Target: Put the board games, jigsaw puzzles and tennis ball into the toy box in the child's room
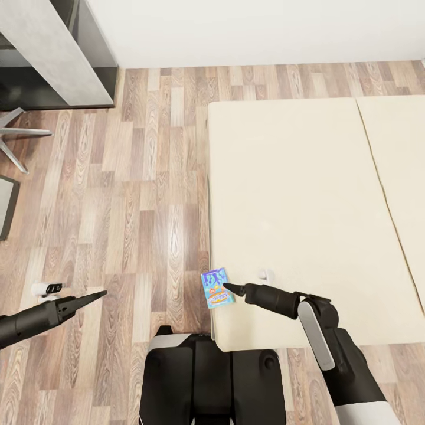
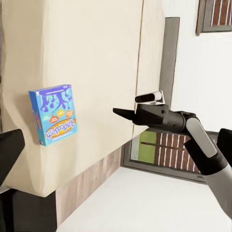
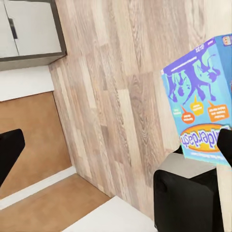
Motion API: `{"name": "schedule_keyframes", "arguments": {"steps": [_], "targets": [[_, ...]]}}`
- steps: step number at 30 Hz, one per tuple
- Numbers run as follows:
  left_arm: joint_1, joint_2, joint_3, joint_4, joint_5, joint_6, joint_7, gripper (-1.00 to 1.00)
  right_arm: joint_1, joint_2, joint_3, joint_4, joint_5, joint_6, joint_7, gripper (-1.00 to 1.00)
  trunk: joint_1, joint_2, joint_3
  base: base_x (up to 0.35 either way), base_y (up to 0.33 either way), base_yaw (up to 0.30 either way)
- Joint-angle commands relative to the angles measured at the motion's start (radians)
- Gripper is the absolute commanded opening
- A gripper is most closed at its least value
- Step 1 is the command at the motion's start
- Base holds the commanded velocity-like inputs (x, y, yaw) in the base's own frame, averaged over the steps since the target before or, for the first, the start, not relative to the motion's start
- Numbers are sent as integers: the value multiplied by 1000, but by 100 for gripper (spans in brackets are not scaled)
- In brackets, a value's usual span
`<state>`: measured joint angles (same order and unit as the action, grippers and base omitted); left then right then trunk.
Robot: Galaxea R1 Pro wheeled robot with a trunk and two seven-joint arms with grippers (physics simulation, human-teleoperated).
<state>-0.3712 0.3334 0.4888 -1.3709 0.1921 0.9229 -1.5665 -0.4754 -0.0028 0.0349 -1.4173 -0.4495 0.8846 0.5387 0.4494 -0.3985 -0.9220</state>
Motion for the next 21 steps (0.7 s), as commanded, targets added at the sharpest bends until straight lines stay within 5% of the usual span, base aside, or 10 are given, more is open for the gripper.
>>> {"name": "schedule_keyframes", "arguments": {"steps": [1, 21], "targets": [[0, 0, 2, 1, -2, 9, -4, 100, 0, 0, 0, -1, 1, 3, 4, 100, 1, -1, -1, 0, 0, 0], [0, 0, 10, 4, -5, 5, -4, 100, 4, 1, -3, 5, 0, -4, 4, 100, 1, -1, -1, 0, 0, 0]]}}
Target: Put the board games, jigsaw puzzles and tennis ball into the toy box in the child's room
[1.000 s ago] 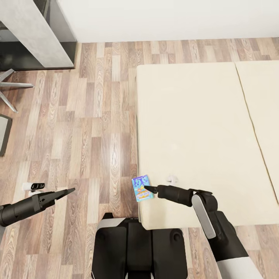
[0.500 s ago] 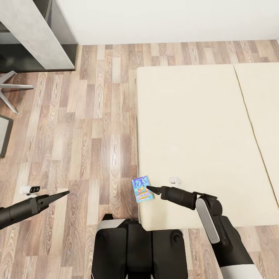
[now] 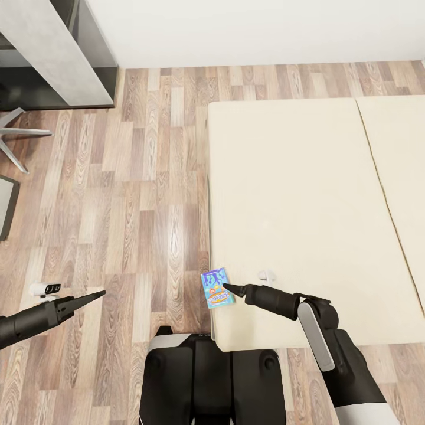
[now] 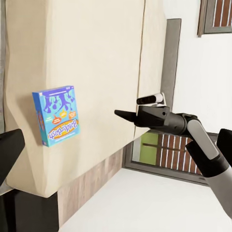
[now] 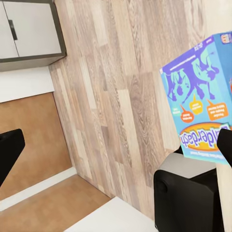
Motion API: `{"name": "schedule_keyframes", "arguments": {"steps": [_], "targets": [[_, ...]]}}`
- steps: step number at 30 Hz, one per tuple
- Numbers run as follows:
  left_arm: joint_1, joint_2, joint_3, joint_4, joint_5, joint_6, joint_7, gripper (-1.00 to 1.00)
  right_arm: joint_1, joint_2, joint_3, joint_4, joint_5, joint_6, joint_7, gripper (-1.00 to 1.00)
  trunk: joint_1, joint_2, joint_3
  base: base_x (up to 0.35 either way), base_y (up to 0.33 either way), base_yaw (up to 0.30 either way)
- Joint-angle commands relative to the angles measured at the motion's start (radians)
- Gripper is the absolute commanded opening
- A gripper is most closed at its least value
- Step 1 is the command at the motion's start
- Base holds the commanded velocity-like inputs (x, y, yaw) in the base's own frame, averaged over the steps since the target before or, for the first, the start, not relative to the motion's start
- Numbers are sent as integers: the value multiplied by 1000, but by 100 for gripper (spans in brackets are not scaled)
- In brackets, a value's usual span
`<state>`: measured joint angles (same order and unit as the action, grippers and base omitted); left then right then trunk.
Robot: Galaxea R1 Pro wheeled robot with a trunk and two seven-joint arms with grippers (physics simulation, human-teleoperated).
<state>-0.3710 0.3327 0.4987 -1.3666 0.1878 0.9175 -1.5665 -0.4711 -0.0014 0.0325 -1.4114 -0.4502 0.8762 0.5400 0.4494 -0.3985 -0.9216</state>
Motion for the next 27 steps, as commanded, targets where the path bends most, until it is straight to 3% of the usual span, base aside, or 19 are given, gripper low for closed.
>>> {"name": "schedule_keyframes", "arguments": {"steps": [1, 11, 27], "targets": [[0, 0, 0, 0, -1, 10, -4, 100, 0, 0, 0, -2, 1, 4, 2, 100, 1, -1, -1, 0, 0, 0], [0, 0, 0, 0, -3, 9, -4, 100, 0, 1, 1, -7, 1, 4, 4, 100, 1, -1, 1, 0, 0, 0], [1, 0, 1, 0, -3, 9, -4, 100, 0, 0, 1, -6, 2, 4, 6, 100, 1, -1, 25, 0, 0, 24]]}}
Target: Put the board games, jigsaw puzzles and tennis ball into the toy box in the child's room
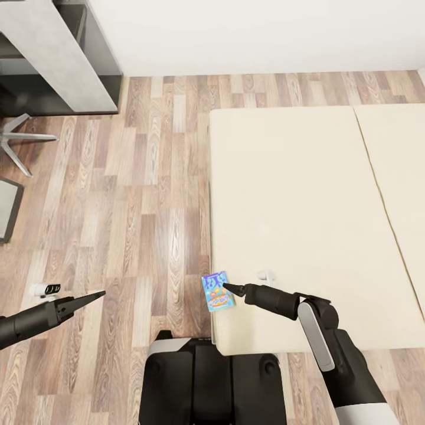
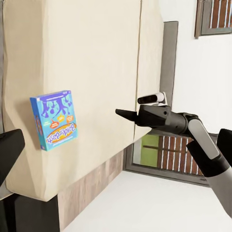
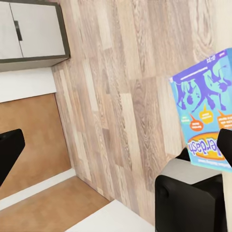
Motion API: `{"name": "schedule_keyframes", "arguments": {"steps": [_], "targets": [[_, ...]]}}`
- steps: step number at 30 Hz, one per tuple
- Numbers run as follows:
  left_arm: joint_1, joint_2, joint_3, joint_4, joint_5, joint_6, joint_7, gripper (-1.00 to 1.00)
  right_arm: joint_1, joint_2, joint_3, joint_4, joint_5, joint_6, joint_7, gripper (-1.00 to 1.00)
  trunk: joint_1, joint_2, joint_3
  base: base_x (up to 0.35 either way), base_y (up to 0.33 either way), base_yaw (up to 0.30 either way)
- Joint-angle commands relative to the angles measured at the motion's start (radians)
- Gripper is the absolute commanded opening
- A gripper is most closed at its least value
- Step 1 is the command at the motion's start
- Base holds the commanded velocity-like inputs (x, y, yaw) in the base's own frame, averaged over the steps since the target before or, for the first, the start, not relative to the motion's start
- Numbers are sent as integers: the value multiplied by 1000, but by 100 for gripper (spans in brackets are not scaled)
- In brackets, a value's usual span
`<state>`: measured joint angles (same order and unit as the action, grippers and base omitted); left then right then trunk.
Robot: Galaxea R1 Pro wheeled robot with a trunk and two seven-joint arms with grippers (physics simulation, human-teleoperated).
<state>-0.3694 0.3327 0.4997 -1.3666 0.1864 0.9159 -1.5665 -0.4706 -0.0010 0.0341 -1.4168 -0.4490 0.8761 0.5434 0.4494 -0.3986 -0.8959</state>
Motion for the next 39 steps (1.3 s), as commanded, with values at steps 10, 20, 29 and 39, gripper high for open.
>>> {"name": "schedule_keyframes", "arguments": {"steps": [10, 20, 29, 39], "targets": [[0, 1, 1, 0, -3, 11, -4, 100, 0, 0, 0, -1, 0, 4, 3, 100, 1, -1, 15, 0, 0, 65], [0, 1, 1, 0, -5, 10, -4, 100, 0, 0, 0, -1, 0, 5, 4, 100, 1, -1, 32, 0, 0, 70], [0, 1, 0, 0, -5, 10, -4, 100, 0, 0, 0, -2, 0, 7, 1, 100, 1, -1, 45, 0, 0, 66], [0, 2, 0, 0, -5, 9, -4, 100, 0, 0, 0, -1, 0, 7, 0, 100, 1, -1, 47, 0, 0, 8]]}}
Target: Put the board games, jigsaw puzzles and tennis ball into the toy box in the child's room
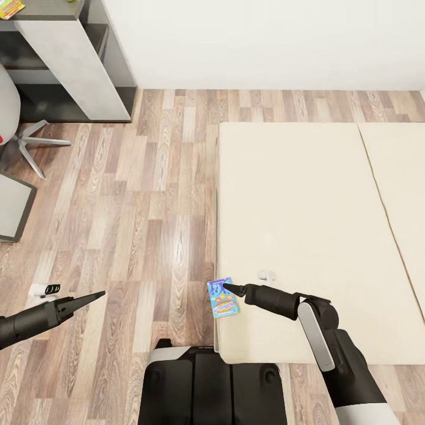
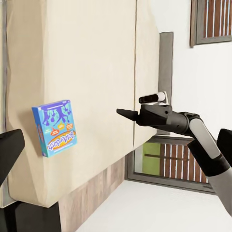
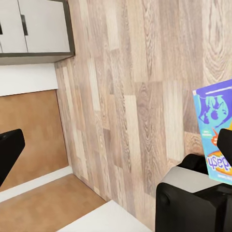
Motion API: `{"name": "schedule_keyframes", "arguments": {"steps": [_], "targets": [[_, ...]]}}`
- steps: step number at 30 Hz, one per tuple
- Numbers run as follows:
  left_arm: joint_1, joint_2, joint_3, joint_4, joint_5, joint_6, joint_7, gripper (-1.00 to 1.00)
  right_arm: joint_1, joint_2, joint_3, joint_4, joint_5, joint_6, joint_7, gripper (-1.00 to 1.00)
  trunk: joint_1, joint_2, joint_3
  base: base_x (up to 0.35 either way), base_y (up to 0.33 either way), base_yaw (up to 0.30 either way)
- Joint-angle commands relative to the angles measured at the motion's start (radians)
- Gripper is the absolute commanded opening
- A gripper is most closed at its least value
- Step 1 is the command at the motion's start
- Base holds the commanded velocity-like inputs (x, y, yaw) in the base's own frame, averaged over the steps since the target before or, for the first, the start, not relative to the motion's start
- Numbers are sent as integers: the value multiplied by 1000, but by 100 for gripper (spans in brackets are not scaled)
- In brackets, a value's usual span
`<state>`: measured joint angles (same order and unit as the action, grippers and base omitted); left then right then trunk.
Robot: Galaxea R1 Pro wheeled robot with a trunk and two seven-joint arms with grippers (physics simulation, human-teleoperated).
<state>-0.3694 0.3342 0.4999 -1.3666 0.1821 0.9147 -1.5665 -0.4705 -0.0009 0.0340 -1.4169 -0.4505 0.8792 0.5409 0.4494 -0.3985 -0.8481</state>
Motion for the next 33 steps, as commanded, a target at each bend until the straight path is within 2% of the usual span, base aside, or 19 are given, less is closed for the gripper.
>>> {"name": "schedule_keyframes", "arguments": {"steps": [1, 21, 33], "targets": [[0, 0, 0, 0, -1, 11, -4, 100, 0, 0, 0, -1, 1, 4, 3, 100, 1, -1, -1, 0, 0, 0], [0, 0, 1, 0, 0, 10, -4, 100, 0, 5, 1, -2, 1, 3, 2, 100, 1, -1, 3, 0, 0, -34], [1, 3, 2, 0, 1, 10, -4, 100, 0, 4, 1, -2, 1, 3, 3, 100, 1, -1, 20, 0, 0, 0]]}}
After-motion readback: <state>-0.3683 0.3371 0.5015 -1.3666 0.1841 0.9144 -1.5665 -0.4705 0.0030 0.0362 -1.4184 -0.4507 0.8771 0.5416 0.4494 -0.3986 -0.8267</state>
